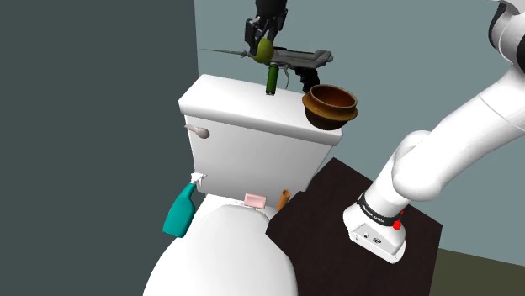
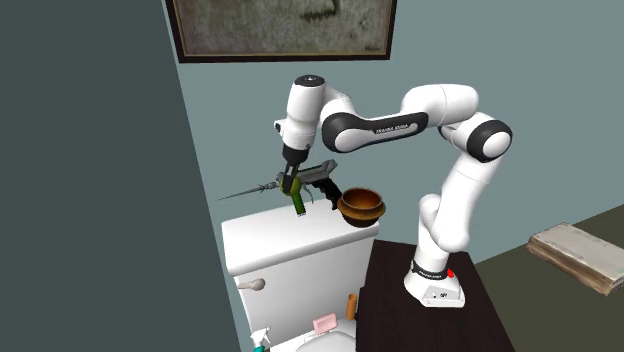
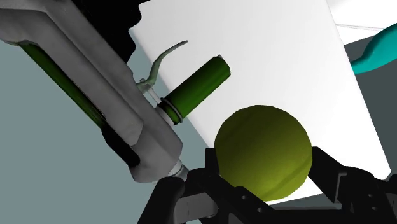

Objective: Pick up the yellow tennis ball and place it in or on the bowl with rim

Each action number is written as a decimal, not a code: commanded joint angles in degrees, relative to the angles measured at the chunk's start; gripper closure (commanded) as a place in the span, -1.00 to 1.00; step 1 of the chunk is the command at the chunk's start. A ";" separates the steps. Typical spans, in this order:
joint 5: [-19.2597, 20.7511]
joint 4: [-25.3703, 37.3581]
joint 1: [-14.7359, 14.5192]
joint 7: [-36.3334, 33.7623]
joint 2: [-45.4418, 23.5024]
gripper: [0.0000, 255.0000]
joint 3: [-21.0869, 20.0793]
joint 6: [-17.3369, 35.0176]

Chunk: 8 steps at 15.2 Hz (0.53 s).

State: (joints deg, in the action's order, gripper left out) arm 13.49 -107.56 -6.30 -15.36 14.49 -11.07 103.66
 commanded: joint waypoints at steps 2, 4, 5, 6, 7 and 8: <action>-0.05 3.03 0.05 0.63 -0.47 1.00 -0.01 -2.50; -0.04 4.99 0.07 0.93 -0.87 1.00 -0.08 -4.03; -0.03 5.99 0.08 1.09 -1.09 1.00 -0.11 -4.81; -0.02 7.02 0.09 1.24 -1.33 1.00 -0.15 -5.58; -0.01 7.55 0.09 1.31 -1.46 1.00 -0.17 -5.99; -0.44 5.26 0.05 1.64 0.89 1.00 0.13 -5.93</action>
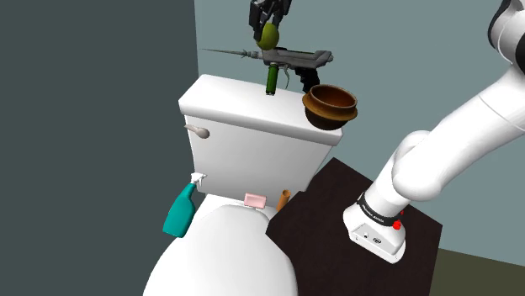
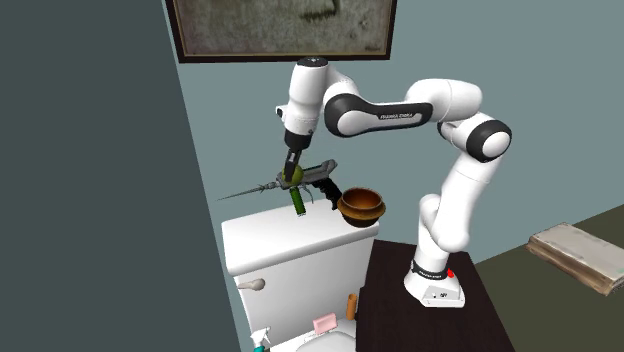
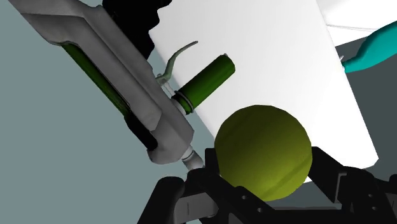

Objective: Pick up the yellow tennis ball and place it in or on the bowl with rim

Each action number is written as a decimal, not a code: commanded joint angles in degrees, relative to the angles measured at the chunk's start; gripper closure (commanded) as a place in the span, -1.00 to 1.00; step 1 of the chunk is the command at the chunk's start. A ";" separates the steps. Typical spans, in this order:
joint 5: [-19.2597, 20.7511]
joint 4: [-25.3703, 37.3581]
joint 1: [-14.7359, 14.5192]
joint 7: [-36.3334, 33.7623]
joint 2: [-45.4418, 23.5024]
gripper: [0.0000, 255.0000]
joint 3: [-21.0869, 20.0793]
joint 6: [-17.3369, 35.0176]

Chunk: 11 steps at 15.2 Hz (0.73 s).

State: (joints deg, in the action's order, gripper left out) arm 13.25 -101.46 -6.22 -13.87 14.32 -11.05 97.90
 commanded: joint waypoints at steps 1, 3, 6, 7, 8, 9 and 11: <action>-0.59 -3.02 -0.10 0.49 3.38 1.00 0.40 -0.18; -1.28 -7.11 -0.31 1.17 7.95 1.00 1.00 -0.47; -2.09 -12.58 -0.77 2.18 14.67 1.00 1.89 -1.48; -2.31 -14.24 -0.94 2.52 16.89 1.00 2.18 -1.96; -2.50 -15.82 -1.12 2.85 19.08 1.00 2.46 -2.52; -2.66 -17.33 -1.30 3.19 21.27 1.00 2.74 -3.14; -2.92 -20.10 -1.69 3.85 25.62 1.00 3.27 -4.60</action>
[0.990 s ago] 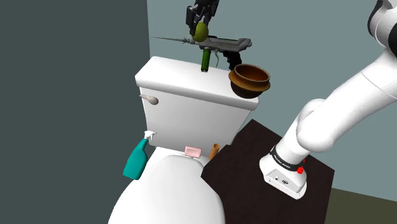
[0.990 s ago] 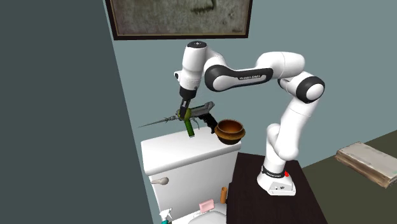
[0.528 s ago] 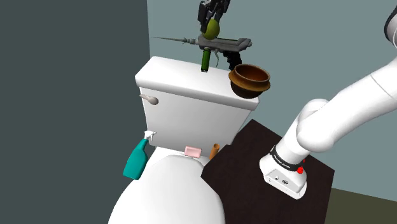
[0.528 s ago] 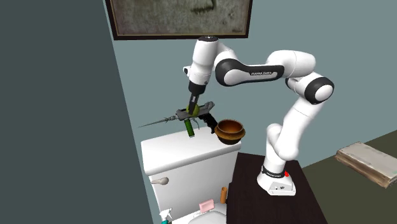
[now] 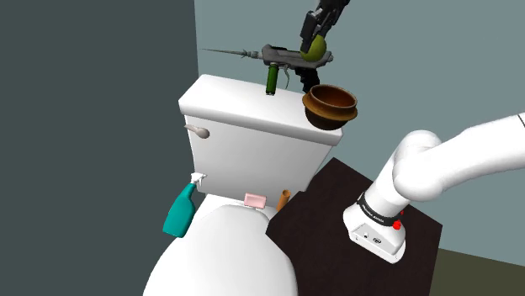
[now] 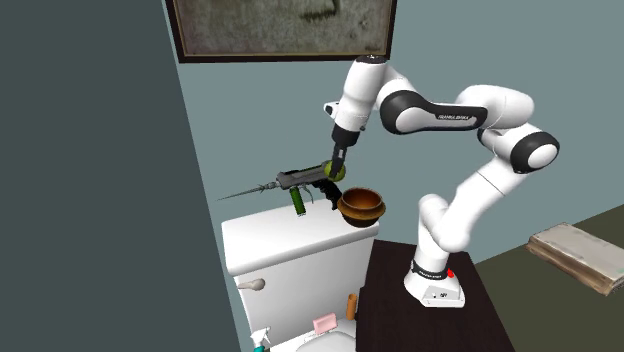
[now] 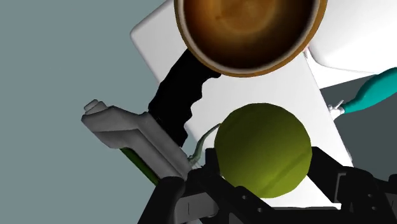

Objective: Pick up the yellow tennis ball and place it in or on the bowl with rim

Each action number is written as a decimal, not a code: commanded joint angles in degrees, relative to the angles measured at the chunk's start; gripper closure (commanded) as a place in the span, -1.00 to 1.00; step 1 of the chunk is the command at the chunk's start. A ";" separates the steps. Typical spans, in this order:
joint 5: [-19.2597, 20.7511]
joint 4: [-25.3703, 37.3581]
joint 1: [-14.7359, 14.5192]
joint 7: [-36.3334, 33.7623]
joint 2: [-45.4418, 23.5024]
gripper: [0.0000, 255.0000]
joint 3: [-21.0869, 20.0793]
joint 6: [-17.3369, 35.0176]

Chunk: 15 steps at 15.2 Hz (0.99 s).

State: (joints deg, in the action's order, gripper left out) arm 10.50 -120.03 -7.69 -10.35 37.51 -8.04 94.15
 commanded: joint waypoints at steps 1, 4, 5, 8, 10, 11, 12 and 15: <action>-0.27 -2.81 -0.41 0.66 4.59 1.00 0.52 -1.69; -0.44 -6.18 -0.99 1.66 10.99 1.00 1.23 -4.59; -0.45 -7.15 -1.18 2.00 13.10 1.00 1.45 -5.68; -0.46 -9.70 -1.58 2.45 17.17 1.00 1.83 -7.16; -0.50 -11.76 -1.72 2.17 18.01 1.00 1.84 -5.99; -0.52 -12.75 -1.79 2.03 18.41 1.00 1.83 -5.41; -0.54 -13.74 -1.86 1.89 18.81 1.00 1.83 -4.83; -0.60 -16.69 -2.06 1.47 19.96 1.00 1.82 -3.09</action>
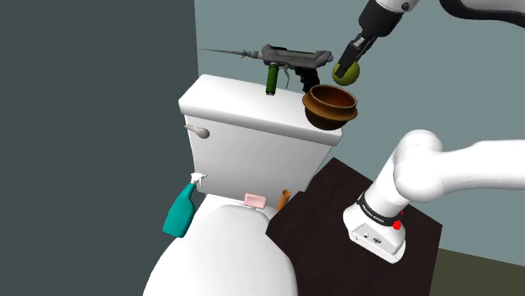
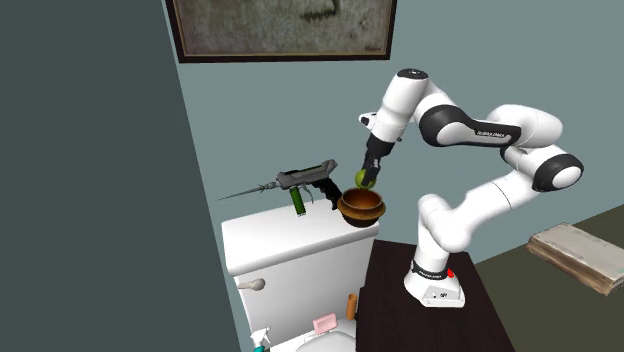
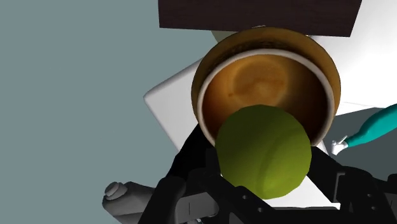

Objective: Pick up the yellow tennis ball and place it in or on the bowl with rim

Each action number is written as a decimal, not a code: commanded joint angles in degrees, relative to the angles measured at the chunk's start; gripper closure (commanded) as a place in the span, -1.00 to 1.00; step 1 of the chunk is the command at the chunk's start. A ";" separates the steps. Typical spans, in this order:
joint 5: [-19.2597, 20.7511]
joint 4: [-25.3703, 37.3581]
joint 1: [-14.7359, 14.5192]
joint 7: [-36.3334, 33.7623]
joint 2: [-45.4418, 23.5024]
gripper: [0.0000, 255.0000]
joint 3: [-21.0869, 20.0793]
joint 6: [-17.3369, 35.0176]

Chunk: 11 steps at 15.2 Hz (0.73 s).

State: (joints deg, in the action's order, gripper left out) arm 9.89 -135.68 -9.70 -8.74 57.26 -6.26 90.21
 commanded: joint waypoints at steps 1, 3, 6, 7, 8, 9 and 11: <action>0.00 -2.01 -0.11 -0.29 0.58 1.00 0.03 1.42; -0.03 -3.93 -0.24 -0.57 1.30 1.00 0.01 2.58; -0.09 -7.37 -0.46 -1.09 2.54 1.00 -0.03 4.71; -0.09 -7.38 -0.47 -1.09 2.55 1.00 -0.03 4.71; -0.09 -7.37 -0.46 -1.09 2.54 1.00 -0.03 4.71; -0.09 -7.37 -0.46 -1.09 2.54 1.00 -0.03 4.71; -0.09 -7.37 -0.46 -1.09 2.54 1.00 -0.03 4.71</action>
State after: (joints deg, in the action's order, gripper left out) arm 9.80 -143.02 -10.17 -9.82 59.79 -6.29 94.88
